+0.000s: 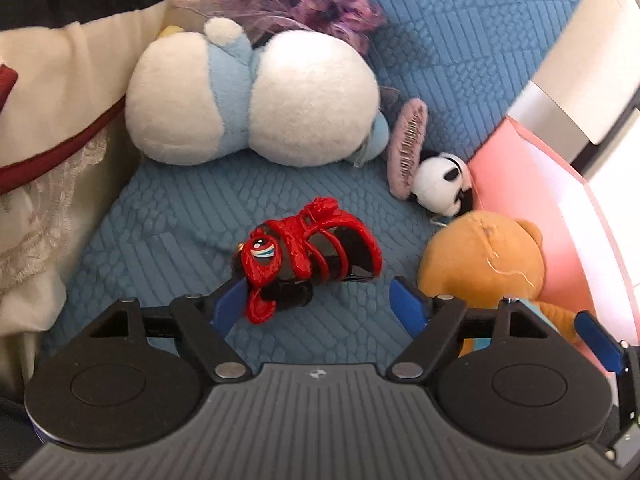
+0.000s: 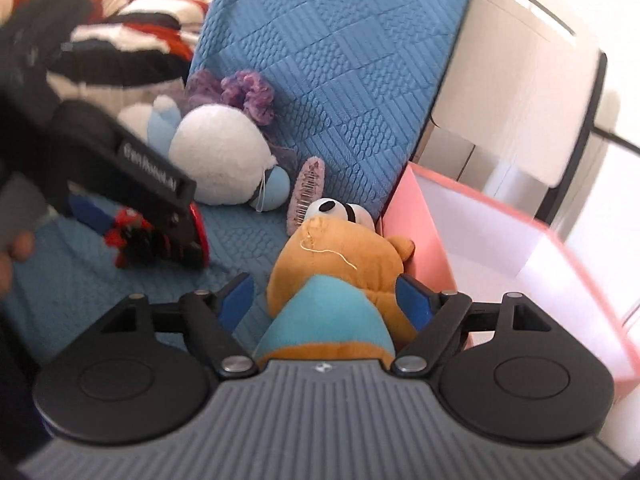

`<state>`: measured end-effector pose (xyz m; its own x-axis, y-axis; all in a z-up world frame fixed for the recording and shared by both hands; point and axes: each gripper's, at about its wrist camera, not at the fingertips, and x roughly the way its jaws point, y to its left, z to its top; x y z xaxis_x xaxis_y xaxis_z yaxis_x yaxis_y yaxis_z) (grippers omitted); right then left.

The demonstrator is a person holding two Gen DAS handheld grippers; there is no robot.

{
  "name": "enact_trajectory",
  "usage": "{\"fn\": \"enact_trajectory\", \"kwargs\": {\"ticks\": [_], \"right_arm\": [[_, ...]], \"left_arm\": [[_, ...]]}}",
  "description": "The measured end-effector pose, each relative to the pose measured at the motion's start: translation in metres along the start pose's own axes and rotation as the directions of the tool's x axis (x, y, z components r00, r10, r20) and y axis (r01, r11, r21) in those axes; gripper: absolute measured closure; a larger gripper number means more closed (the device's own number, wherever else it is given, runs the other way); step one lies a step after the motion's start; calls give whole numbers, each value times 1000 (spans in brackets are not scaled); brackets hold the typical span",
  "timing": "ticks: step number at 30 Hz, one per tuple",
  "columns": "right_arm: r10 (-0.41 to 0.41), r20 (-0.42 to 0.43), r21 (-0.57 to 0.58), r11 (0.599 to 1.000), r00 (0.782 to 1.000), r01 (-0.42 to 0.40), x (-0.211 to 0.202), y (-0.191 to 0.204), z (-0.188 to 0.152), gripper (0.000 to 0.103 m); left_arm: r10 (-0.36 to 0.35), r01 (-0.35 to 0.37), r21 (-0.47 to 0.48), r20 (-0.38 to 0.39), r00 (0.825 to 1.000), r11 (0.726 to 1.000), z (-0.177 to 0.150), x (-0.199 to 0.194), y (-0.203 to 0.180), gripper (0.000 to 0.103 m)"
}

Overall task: Organize objects
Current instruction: 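Lift the orange bear with the right tool while the left tool lifts the red figurine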

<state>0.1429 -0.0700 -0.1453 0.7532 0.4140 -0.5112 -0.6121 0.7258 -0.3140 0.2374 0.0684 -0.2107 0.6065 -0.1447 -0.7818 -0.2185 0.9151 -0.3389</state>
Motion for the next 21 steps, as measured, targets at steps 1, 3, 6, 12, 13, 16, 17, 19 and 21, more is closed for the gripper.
{"fn": "enact_trajectory", "kwargs": {"ticks": [1, 3, 6, 12, 13, 16, 17, 19, 21], "right_arm": [[15, -23, -13, 1000, 1000, -15, 7, 1, 0, 24], [21, -64, -24, 999, 998, -23, 20, 0, 0, 24], [-6, -106, -73, 997, 994, -2, 36, 4, -4, 24], [-27, -160, -168, 986, 987, -1, 57, 9, -6, 23], [-28, -169, -176, 984, 985, -2, 60, 9, -7, 23], [1, -197, -140, 990, 980, -29, 66, 4, -6, 21], [8, -201, -129, 991, 980, -34, 67, 2, -5, 22], [16, -209, -115, 993, 978, -40, 71, -1, -4, 25], [15, -222, -96, 995, 975, -37, 74, -4, -2, 32]], "left_arm": [[4, -4, -6, 1, 1000, 1000, 0, 0, 2, 21], [8, -8, -10, -10, 1000, 1000, 1, 2, 5, 21], [50, -48, 67, -29, 998, 997, 4, 5, 2, 21], [144, -136, 187, -32, 989, 973, 14, 17, 2, 21], [149, -140, 202, -31, 988, 969, 16, 19, 1, 21], [171, -156, 280, -33, 985, 947, 20, 28, -5, 21], [177, -158, 305, -34, 984, 939, 22, 32, -8, 21], [182, -158, 344, -38, 983, 926, 25, 38, -12, 21], [179, -144, 388, -53, 982, 910, 26, 44, -16, 21]]}}
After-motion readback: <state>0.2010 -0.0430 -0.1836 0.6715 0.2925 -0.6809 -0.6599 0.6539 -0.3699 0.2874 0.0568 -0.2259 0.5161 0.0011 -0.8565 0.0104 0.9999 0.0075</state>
